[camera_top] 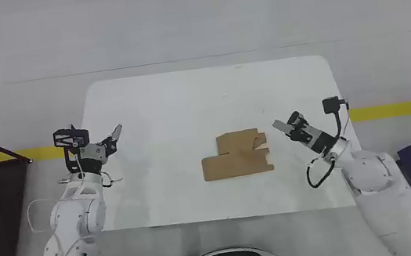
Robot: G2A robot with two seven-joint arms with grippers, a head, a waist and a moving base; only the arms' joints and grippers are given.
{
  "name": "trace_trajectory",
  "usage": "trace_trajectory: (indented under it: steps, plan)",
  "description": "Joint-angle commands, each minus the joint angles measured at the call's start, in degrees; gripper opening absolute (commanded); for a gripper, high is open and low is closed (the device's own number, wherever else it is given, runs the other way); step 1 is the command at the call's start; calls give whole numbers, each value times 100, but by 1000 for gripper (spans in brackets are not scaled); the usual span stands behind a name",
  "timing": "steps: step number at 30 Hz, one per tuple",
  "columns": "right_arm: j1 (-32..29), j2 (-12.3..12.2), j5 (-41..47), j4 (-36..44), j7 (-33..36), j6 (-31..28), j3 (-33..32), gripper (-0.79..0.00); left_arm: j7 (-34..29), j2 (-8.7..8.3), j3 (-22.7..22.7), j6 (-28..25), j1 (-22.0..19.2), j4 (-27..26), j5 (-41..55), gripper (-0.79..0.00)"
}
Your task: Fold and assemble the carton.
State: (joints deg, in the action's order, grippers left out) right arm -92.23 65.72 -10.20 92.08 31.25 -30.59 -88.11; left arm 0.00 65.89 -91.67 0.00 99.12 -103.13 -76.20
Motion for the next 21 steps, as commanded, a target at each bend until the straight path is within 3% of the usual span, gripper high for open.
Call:
trace_trajectory:
  steps: [1, 12, 21]
  plan:
    - [95, -35, 832, -95, 593, 75, -86, 0, 0, 0, 0, 0, 0, 0, 0, 0]
    - [82, -33, 833, -128, 605, 100, -55, 0, 0, 0, 0, 0, 0, 0, 0, 0]
    - [493, 12, 265, -1142, 593, -86, 581, 0, 0, 0, 0, 0, 0, 0, 0, 0]
